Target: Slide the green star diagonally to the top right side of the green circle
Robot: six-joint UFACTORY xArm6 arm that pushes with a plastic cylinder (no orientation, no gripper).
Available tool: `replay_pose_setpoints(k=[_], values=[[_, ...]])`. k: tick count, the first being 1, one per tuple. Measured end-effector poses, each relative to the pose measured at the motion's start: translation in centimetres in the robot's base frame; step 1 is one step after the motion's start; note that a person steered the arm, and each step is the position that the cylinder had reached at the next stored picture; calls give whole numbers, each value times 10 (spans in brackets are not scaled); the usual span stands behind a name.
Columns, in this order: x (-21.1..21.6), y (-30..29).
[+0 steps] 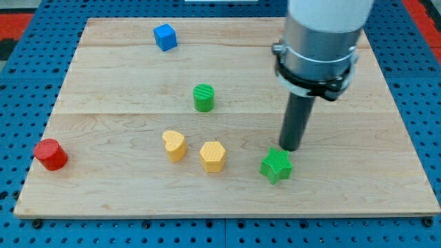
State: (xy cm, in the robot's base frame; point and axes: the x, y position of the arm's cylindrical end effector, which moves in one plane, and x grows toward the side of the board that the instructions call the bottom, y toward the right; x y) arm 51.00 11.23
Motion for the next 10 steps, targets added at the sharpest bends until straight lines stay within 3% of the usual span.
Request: replay_pose_setpoints(k=[6,8,10], values=[[-4,32],[46,64],[72,13]])
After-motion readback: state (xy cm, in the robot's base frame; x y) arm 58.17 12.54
